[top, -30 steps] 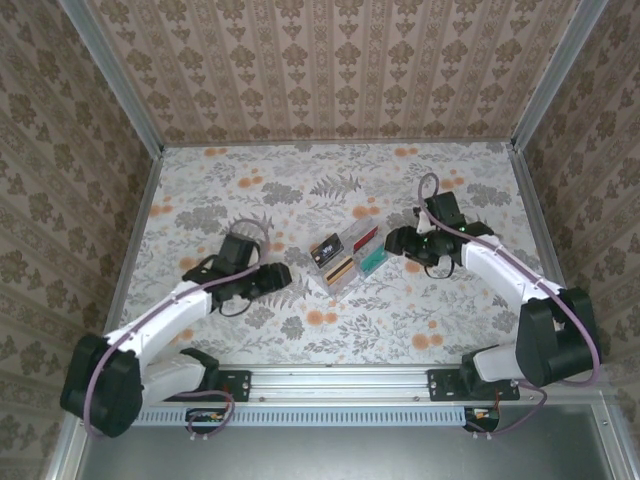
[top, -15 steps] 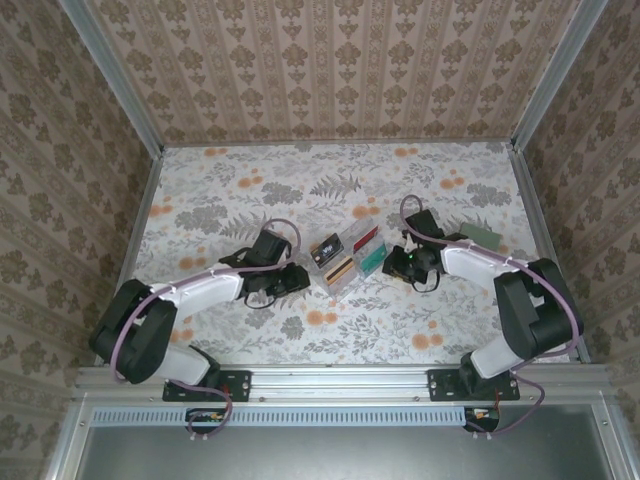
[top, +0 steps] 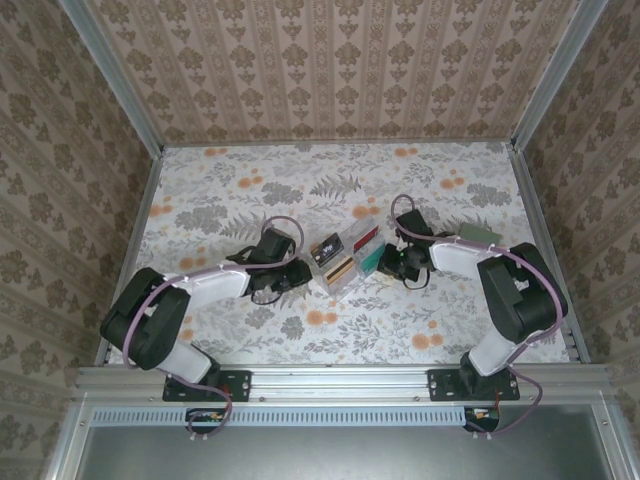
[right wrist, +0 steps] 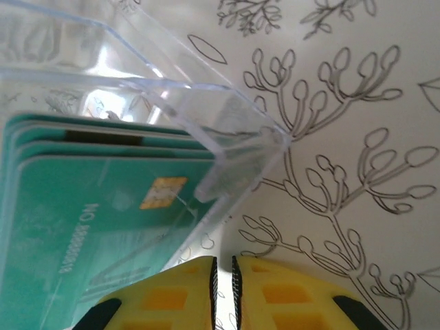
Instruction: Take the credit cards out of the card holder
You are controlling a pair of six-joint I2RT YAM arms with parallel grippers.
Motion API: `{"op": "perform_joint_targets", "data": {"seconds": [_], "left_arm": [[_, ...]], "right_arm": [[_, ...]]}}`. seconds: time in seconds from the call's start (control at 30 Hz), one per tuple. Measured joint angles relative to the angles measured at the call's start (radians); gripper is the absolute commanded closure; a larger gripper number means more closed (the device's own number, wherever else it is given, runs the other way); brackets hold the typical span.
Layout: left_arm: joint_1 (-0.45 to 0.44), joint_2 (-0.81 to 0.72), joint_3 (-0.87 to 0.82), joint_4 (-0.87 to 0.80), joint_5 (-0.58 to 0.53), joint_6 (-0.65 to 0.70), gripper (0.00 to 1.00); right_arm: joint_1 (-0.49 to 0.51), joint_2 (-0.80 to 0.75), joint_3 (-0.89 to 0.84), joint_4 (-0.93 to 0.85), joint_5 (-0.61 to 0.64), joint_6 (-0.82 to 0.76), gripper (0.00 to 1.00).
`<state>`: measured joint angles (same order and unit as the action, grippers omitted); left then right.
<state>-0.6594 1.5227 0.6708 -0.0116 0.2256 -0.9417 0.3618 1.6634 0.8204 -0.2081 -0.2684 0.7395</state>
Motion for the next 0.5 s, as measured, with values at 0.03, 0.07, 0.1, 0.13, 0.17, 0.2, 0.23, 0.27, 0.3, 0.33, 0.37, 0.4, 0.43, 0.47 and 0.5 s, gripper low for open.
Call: {"op": "perform_joint_targets", "data": {"seconds": [0.03,0.07,0.1,0.13,0.17,0.2,0.23,0.27,0.3,0.33,0.37,0.4,0.43,0.47,0.5], "left_arm": [[0.003,0.010,0.006,0.006,-0.007,-0.001,0.76],[0.008,0.019,0.015,0.011,-0.014,0.000,0.76],[0.014,0.029,0.025,0.013,-0.018,0.001,0.76],[0.023,0.040,0.039,0.014,-0.025,0.004,0.76],[0.034,0.052,0.051,0.017,-0.031,0.010,0.76],[0.043,0.061,0.060,0.018,-0.033,0.015,0.75],[0.056,0.070,0.071,0.018,-0.036,0.023,0.76],[0.068,0.080,0.080,0.019,-0.039,0.029,0.75],[0.079,0.090,0.091,0.019,-0.041,0.037,0.75],[0.091,0.102,0.105,0.018,-0.042,0.045,0.75],[0.105,0.116,0.120,0.017,-0.043,0.054,0.75],[0.113,0.126,0.130,0.017,-0.043,0.061,0.75],[0.123,0.137,0.142,0.017,-0.043,0.069,0.75],[0.132,0.146,0.151,0.017,-0.043,0.076,0.75],[0.140,0.151,0.158,0.017,-0.043,0.082,0.75]], "right_arm": [[0.002,0.006,0.004,0.003,0.002,0.003,0.81],[0.004,0.012,0.009,0.007,0.003,0.005,0.81],[0.007,0.018,0.016,0.011,0.003,0.008,0.81],[0.011,0.029,0.026,0.016,0.003,0.012,0.81],[0.015,0.042,0.039,0.023,0.004,0.017,0.81],[0.018,0.053,0.051,0.029,0.004,0.021,0.80],[0.024,0.069,0.067,0.039,0.005,0.024,0.80],[0.030,0.084,0.082,0.048,0.007,0.027,0.80],[0.035,0.099,0.100,0.053,0.009,0.028,0.80],[0.040,0.116,0.118,0.060,0.012,0.028,0.80],[0.045,0.135,0.138,0.070,0.014,0.031,0.80],[0.049,0.150,0.155,0.076,0.017,0.032,0.80],[0.053,0.164,0.171,0.080,0.021,0.032,0.80],[0.058,0.178,0.187,0.087,0.025,0.032,0.80],[0.061,0.190,0.200,0.097,0.029,0.032,0.80]]}}
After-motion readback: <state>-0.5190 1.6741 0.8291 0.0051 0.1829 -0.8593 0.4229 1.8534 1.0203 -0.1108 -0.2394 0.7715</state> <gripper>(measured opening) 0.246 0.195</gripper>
